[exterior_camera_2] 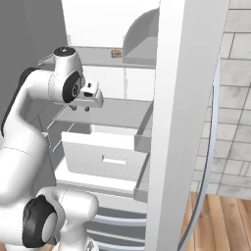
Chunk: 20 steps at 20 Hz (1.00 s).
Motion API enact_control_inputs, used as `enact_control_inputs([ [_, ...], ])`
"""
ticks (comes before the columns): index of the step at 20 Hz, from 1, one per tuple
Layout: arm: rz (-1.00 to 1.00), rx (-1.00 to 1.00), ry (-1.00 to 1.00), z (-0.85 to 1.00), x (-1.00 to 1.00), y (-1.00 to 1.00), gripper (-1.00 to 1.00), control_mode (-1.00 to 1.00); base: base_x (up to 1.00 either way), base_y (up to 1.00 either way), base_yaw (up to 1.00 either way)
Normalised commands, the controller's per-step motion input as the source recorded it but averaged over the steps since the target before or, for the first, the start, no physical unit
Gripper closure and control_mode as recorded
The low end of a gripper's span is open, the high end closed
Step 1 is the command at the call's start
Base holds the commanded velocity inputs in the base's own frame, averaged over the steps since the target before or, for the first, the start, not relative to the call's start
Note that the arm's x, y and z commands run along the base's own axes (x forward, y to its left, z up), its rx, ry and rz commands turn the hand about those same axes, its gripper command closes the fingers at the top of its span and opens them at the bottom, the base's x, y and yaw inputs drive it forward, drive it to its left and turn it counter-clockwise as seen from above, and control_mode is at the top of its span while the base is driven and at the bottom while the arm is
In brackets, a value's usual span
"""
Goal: Move the sushi and scallops from the top shelf to the second highest shelf to make space. Then, place the pitcher from the counter on the cleared top shelf.
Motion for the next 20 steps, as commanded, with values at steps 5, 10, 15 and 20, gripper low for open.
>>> enact_control_inputs([
  [5, 0.00, 0.00, -0.19, 0.08, -0.12, 0.00, -1.00, -1.00, 0.00, 0.00, 0.00],
  [10, 0.00, 0.05, -0.44, 0.54, -0.05, 0.00, -1.00, -1.00, 0.00, 0.00, 0.00],
  [15, -0.03, 0.11, -0.33, 0.58, 0.00, -0.01, -1.00, -1.00, 0.00, 0.00, 0.00],
  [20, -0.09, 0.05, -0.17, 0.52, 0.02, -0.06, -1.00, -1.00, 0.00, 0.00, 0.00],
])
